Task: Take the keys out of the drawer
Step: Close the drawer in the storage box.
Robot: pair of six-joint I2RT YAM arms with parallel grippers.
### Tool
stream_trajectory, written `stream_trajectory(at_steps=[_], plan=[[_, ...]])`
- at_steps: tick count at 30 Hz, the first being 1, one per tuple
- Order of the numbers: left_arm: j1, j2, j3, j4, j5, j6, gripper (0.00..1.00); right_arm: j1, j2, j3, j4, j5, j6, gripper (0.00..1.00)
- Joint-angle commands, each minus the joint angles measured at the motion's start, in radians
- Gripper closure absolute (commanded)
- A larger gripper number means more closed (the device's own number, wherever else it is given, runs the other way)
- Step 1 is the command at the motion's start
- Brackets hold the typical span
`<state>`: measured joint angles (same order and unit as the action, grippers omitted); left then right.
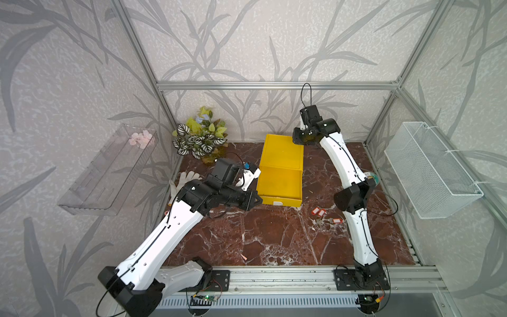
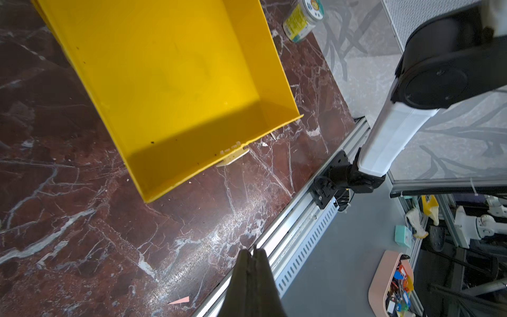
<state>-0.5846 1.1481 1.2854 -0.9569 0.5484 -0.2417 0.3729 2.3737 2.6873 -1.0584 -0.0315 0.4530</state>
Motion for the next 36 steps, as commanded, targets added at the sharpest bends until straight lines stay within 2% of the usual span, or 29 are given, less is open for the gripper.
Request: stream_trajectory(at_steps=[1, 2, 5, 9, 12, 17, 27, 36], plan=[[-0.029, -0.002, -0.059, 0.028, 0.022, 0.064, 1.0, -0.031, -0.014, 0.01, 0.124, -0.098, 0.014, 0.81], [-0.034, -0.002, -0.078, 0.038, 0.022, 0.064, 1.0, -0.034, 0.001, 0.043, 0.119, -0.105, 0.009, 0.8], [-0.04, 0.002, -0.108, 0.053, 0.008, 0.086, 1.0, -0.042, 0.056, 0.16, 0.098, -0.127, 0.011, 0.72], [-0.041, 0.048, -0.118, 0.072, -0.072, 0.095, 1.0, -0.061, 0.053, 0.091, 0.171, -0.15, 0.031, 0.67], [-0.04, 0.111, -0.103, 0.108, -0.111, 0.075, 1.0, -0.072, 0.073, 0.034, 0.231, -0.213, 0.038, 0.66], [-0.042, 0.199, -0.052, 0.189, -0.144, 0.06, 1.0, -0.075, 0.182, 0.175, 0.117, -0.294, 0.024, 0.67], [-0.035, 0.297, 0.059, 0.272, -0.287, 0.099, 0.99, -0.089, 0.124, 0.058, 0.156, -0.441, 0.0, 0.68], [-0.021, 0.405, 0.16, 0.407, -0.303, 0.077, 0.98, -0.12, 0.122, 0.057, 0.115, -0.477, 0.018, 0.7]])
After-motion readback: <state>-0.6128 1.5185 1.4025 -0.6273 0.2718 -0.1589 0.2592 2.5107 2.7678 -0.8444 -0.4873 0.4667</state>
